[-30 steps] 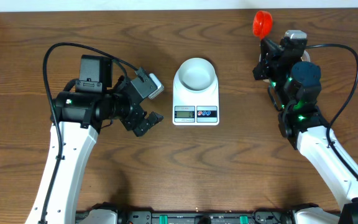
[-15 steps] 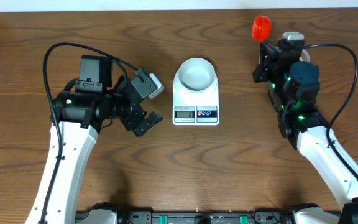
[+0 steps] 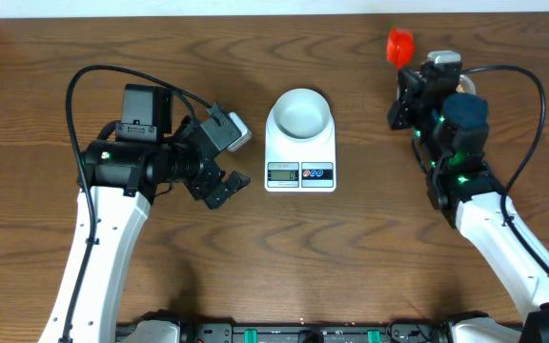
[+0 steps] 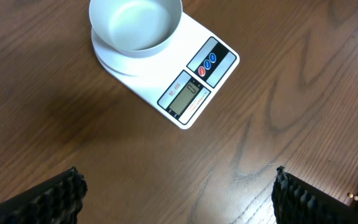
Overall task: Scoop item into bowl and weigh 50g on scale
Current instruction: 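Move the red scoop with the right gripper over the soybean tub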
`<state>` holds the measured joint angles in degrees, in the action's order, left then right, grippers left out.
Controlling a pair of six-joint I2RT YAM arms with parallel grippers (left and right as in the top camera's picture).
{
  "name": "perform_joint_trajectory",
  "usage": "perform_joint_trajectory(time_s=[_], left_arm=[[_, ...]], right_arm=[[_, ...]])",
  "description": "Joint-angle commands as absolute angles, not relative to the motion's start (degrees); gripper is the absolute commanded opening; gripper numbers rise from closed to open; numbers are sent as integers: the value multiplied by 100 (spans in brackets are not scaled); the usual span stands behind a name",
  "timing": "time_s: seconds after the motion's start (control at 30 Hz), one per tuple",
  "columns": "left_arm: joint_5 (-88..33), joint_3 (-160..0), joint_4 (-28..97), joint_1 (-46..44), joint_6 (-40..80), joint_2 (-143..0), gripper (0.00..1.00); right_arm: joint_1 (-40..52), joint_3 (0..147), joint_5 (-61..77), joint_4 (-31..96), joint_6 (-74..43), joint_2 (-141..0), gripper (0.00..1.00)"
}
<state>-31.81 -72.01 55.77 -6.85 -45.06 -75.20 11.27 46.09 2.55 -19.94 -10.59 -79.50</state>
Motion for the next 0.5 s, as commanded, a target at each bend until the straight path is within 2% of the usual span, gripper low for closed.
perform_joint_trajectory(time_s=[0.0,0.27,0.47], left_arm=[[-3234,-7262,5612,-666,-4584,-7448,98],[-3234,-7262,5612,-666,-4584,-7448,98],[-3234,-7262,5612,-666,-4584,-7448,98]], right_arm=[[974,5168,231,-1057,-781,-7977,1],[770,6737,183,1900,-139,-7977,1],[718,7083,239,2814,-148,-7887,1]])
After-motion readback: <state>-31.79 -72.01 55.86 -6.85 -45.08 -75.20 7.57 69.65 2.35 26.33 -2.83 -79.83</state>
